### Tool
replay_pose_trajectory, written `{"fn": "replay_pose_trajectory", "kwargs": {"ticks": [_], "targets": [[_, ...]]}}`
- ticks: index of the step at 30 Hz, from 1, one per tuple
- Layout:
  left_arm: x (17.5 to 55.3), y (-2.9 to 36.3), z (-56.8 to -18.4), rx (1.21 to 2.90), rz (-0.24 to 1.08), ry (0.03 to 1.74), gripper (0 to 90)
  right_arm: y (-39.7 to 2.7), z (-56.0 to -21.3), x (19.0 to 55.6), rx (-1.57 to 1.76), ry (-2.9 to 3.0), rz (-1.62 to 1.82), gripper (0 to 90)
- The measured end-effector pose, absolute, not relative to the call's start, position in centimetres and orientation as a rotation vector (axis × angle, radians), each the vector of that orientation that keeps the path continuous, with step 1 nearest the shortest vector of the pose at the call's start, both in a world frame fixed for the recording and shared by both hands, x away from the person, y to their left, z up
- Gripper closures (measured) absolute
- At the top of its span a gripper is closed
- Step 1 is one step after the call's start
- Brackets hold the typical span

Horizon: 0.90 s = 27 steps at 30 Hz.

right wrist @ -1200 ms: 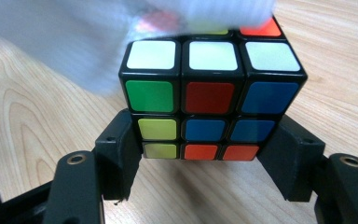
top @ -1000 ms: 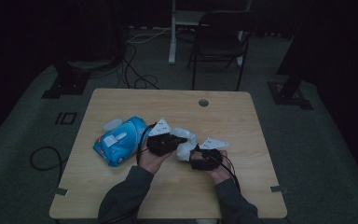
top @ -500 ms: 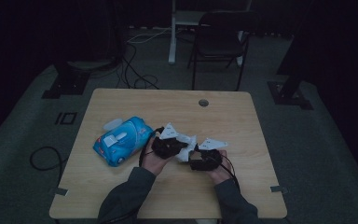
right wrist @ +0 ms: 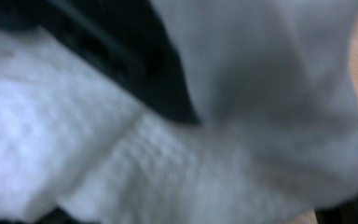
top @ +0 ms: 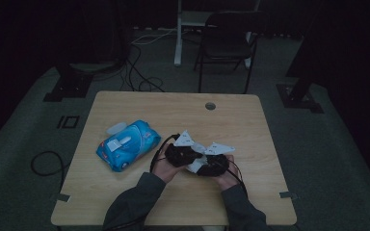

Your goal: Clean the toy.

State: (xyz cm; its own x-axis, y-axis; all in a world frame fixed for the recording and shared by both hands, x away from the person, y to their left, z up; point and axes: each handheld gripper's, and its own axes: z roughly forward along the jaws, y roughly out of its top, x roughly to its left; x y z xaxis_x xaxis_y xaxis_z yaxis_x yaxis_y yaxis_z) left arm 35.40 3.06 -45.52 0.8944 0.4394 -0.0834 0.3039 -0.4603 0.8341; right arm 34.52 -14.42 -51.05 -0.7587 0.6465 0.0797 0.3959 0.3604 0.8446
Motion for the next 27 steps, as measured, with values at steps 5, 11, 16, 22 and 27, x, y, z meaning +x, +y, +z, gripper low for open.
{"fn": "replay_pose_trajectory", "kwargs": {"ticks": [5, 11, 16, 22, 27], "targets": [[35.38, 2.89, -45.6, 2.103, 0.164, 0.524, 87.4, -14.39, -50.91, 34.44, 0.91, 2.357, 1.356, 35.0], [35.46, 2.89, -45.47, 2.089, 0.182, 0.536, 87.5, -14.32, -50.9, 34.34, 0.905, 2.361, 1.359, 35.0], [35.67, 3.04, -45.3, 2.064, 0.21, 0.563, 87.5, -14.2, -50.89, 34.25, 0.889, 2.365, 1.358, 35.0], [35.82, 3.25, -45.18, 2.05, 0.227, 0.579, 87.5, -14.22, -50.85, 34.23, 0.886, 2.366, 1.366, 35.0], [35.78, 3.3, -45.22, 2.047, 0.228, 0.58, 87.5, -14.18, -50.87, 34.21, 0.886, 2.365, 1.367, 35.0]]}}
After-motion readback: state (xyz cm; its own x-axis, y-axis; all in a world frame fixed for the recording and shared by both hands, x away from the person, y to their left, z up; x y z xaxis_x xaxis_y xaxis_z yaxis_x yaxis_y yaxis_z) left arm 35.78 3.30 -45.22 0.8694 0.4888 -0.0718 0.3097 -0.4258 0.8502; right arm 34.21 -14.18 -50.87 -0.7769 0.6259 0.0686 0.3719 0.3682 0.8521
